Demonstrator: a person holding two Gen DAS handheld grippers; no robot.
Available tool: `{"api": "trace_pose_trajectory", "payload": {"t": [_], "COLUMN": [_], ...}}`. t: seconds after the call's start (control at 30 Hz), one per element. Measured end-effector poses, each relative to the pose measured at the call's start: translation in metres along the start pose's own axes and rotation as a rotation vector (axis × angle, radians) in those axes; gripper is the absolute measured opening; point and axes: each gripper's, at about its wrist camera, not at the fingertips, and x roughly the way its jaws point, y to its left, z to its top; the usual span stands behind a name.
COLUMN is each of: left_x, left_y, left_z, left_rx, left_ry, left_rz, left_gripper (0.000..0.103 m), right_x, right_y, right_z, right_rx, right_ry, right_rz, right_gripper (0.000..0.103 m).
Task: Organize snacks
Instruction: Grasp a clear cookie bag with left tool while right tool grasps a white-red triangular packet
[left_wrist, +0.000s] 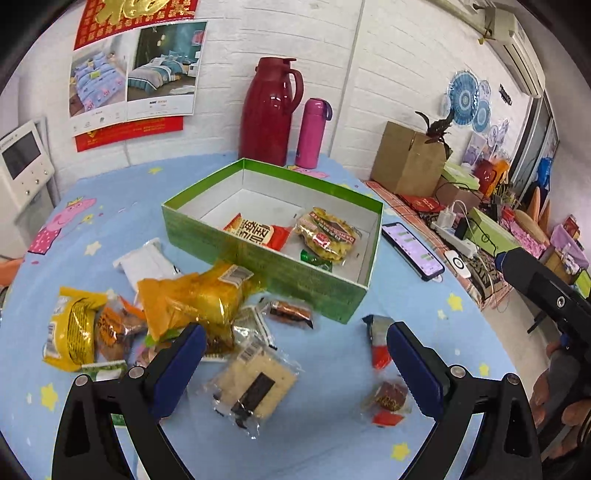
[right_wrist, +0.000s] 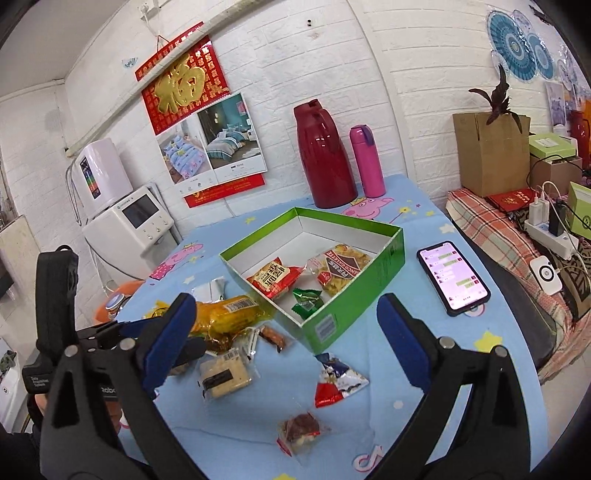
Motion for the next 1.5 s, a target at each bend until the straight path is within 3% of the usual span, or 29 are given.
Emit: {"api": "trace_pose_trajectory", "payload": {"t": [0.3, 0.67, 0.7, 0.77, 0.8, 0.9, 0.93, 0.97, 1.0, 1.2, 1.23, 1.3, 1.37, 1.4, 1.5], "left_x": [0.002, 0.047, 0.053, 0.066, 0.072, 0.071, 0.069, 0.067, 0.066, 0.056, 0.054, 0.051, 0.048, 0.048, 0.055], "left_y": [-0.011, -0.073, -0.077, -0.079, -0.078, -0.069, -0.064, -0.058, -0.053, -0.015, -0.013, -0.016, -0.023, -0.028, -0.038], "left_z": [-0.041, -0.068, -0.070, -0.073, -0.074, -0.073, -0.072, -0.071, -0.070, -0.070, -0.070, -0.069, -0.066, -0.065, -0.060], "left_rx": [-0.013, 0.116, 0.128, 0.148, 0.155, 0.147, 0.132, 0.121, 0.114, 0.015, 0.005, 0.020, 0.068, 0.090, 0.113], "left_ry": [0.061, 0.193, 0.205, 0.235, 0.249, 0.244, 0.244, 0.243, 0.247, 0.224, 0.214, 0.195, 0.174, 0.164, 0.178], "left_rz": [-0.047, -0.192, -0.201, -0.199, -0.181, -0.194, -0.204, -0.204, -0.198, -0.157, -0.163, -0.187, -0.193, -0.194, -0.229], "left_gripper": [0.100, 0.098, 0.095, 0.070, 0.063, 0.058, 0.052, 0.040, 0.037, 0.036, 0.037, 0.041, 0.058, 0.060, 0.063], "right_x": [-0.009, -0.003, -0.002, 0.000, 0.002, 0.013, 0.019, 0.027, 0.034, 0.082, 0.088, 0.099, 0.104, 0.105, 0.095], "right_y": [-0.028, -0.045, -0.047, -0.049, -0.049, -0.046, -0.045, -0.043, -0.042, -0.025, -0.023, -0.023, -0.028, -0.031, -0.039], "right_z": [-0.036, -0.052, -0.052, -0.053, -0.053, -0.054, -0.054, -0.055, -0.055, -0.060, -0.061, -0.063, -0.065, -0.067, -0.068], "right_rx": [0.022, 0.009, 0.012, 0.016, 0.014, -0.005, -0.011, -0.017, -0.026, -0.115, -0.129, -0.148, -0.148, -0.145, -0.112], "right_ry": [0.067, 0.120, 0.124, 0.129, 0.132, 0.154, 0.166, 0.182, 0.194, 0.290, 0.306, 0.336, 0.357, 0.365, 0.348], "right_rz": [-0.098, -0.137, -0.141, -0.140, -0.140, -0.126, -0.119, -0.109, -0.097, -0.107, -0.108, -0.121, -0.138, -0.144, -0.155], "right_gripper": [0.098, 0.098, 0.098, 0.098, 0.098, 0.098, 0.098, 0.098, 0.098, 0.086, 0.080, 0.070, 0.054, 0.048, 0.043]}}
